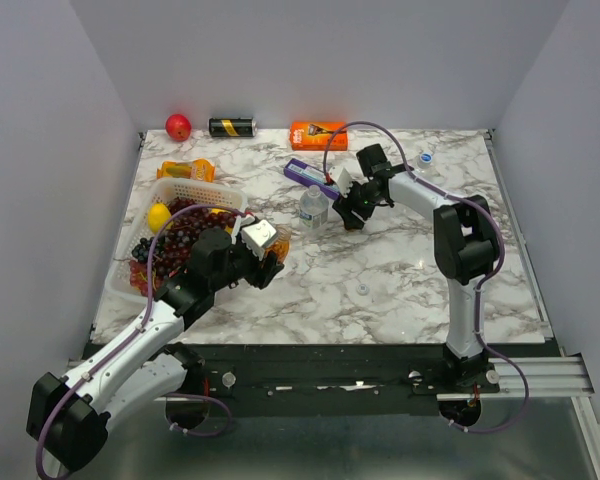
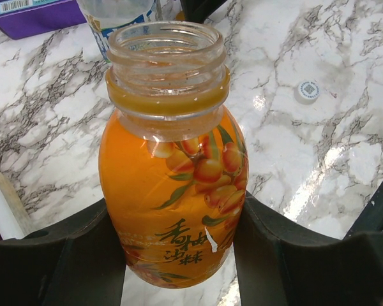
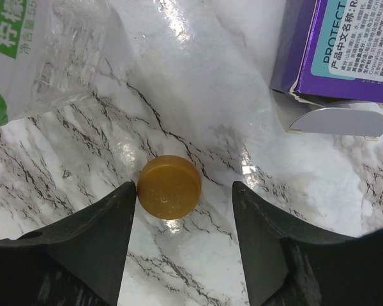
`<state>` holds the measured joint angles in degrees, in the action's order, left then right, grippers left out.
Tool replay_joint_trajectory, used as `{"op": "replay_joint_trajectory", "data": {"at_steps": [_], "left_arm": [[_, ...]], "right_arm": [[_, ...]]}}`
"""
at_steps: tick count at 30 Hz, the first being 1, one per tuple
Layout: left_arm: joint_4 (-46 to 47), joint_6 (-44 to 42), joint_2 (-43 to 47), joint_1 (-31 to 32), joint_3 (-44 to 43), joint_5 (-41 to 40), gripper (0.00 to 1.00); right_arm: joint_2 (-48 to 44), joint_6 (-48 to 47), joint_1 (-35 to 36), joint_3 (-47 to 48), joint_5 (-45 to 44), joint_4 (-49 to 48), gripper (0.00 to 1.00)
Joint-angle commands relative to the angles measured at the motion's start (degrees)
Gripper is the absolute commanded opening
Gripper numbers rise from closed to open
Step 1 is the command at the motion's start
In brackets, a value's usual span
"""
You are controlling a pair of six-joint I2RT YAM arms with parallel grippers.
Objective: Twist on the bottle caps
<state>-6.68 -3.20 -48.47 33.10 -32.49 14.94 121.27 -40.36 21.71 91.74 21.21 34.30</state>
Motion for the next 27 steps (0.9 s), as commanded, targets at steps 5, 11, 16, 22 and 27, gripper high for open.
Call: {"op": "replay_joint_trajectory", "data": {"at_steps": [5,11,16,22,27], "left_arm": [[0.96,1.0,-0.05,-0.41,-0.91,0.35,0.0],[1.58,1.44,-0.22,-0.49,-0.47,0.53,0.0],[2.02,1.62,-0.31,-0.58,-0.03,0.88,0.0],[2.28,1.97,-0.49,-0.76,0.15,0.88,0.0],[2.37,2.15,-0.75,-0.93,0.15,1.06,0.0]], "right_arm": [[0.89,0.19,-0.27,-0.43,-1.53,-0.99,0.68],[-0.16,0.11,-0.27,-1.04,0.75,-0.47,0.7],[-0.51,-0.42,-0.27,-1.48,0.85,-0.55,0.71],[-0.25,-0.16,-0.09,-2.36,-2.14,-2.05,0.67],[-0.42,0.19,-0.09,-2.62,-3.11,-3.19,0.62]]}}
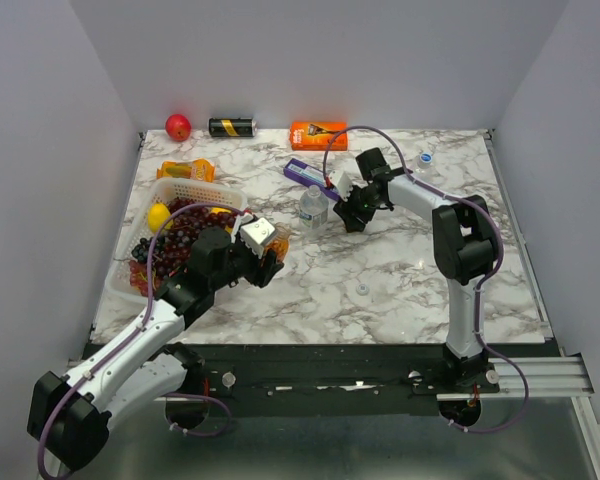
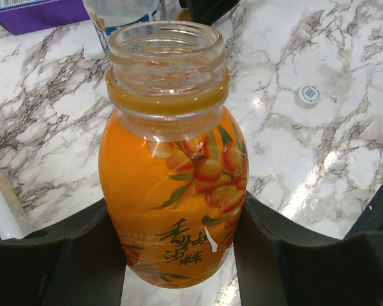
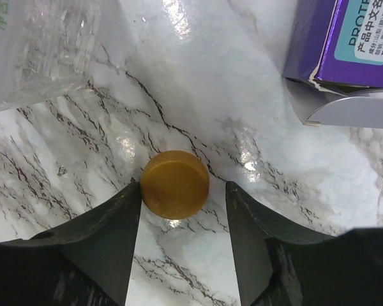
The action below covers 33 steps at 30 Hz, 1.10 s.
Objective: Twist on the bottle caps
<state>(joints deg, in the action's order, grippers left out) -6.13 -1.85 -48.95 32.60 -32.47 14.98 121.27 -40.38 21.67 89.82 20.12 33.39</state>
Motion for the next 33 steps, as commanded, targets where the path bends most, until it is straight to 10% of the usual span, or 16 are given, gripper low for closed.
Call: {"op": "replay_joint_trajectory", "data": {"at_steps": [1,20,33], "left_arm": [[1.91,0.88,-0.36,-0.43,0.04,1.19,0.0],[5.25,-0.87,-2.46,-0.43,1.53,7.23,0.0],[9.47,-20.12,-9.49,3.26,2.42,20.52,0.0]], "right_arm": [[-0.42,0.39,0.04,-0.61,-2.01,-2.36,0.62],[-12.25,1.62,-1.19,-6.48,-2.37,-0.08,0.38],[-42.87,-8.22,2.05,-5.8,26.63,23.74,0.42]]}}
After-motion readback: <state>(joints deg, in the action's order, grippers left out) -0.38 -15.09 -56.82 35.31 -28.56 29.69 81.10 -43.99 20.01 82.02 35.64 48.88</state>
